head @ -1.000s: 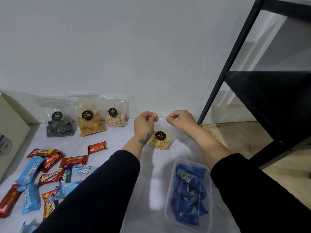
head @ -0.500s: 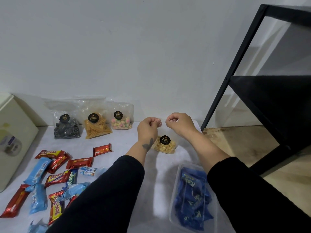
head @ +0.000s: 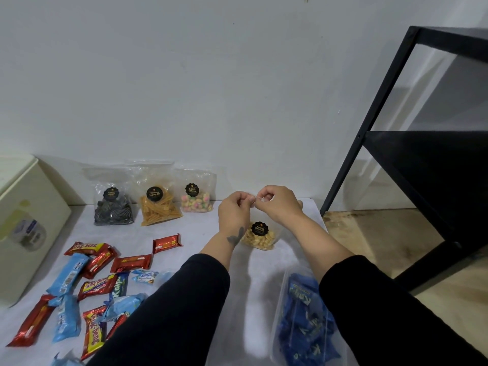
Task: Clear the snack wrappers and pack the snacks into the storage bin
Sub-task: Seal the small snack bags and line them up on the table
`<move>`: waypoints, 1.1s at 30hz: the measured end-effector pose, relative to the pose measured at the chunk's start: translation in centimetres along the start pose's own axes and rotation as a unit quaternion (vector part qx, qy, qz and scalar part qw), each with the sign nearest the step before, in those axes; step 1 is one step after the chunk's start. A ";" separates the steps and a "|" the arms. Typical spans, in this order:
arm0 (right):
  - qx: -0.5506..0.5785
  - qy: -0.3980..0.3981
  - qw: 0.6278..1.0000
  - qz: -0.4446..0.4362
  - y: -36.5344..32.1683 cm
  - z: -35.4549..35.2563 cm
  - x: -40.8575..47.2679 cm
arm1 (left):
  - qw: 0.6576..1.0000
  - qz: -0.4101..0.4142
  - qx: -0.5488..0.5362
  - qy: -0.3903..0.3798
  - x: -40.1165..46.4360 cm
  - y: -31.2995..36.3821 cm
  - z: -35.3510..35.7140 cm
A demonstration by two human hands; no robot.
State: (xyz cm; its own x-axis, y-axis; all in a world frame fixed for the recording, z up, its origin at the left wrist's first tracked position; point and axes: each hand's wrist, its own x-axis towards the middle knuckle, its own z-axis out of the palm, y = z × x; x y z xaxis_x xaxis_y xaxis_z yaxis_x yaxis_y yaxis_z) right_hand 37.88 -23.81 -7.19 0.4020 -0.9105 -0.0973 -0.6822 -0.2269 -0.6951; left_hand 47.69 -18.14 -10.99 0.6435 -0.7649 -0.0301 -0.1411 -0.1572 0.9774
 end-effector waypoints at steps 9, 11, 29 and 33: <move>0.026 -0.046 0.998 -0.016 -0.1 -1.1 0.3 | 1.000 0.000 0.005 0.022 0.9 -0.5 -1.7; 0.026 -0.041 0.999 -0.016 0.1 -1.3 0.3 | 1.000 0.007 0.010 0.017 0.9 -0.4 -1.8; 0.064 0.007 0.998 0.028 0.8 -1.5 0.1 | 0.997 0.016 0.050 0.064 1.1 0.0 -0.9; 0.085 0.024 0.996 0.013 0.7 -0.9 -0.1 | 0.996 -0.039 0.064 0.055 0.7 0.7 -0.2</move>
State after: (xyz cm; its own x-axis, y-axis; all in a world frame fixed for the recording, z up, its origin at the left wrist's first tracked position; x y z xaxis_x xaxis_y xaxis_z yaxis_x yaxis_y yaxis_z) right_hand 36.84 -24.18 -6.99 0.3525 -0.9319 -0.0859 -0.5779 -0.1445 -0.8032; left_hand 48.14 -18.65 -10.29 0.7333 -0.6758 -0.0748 -0.1780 -0.2969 0.9382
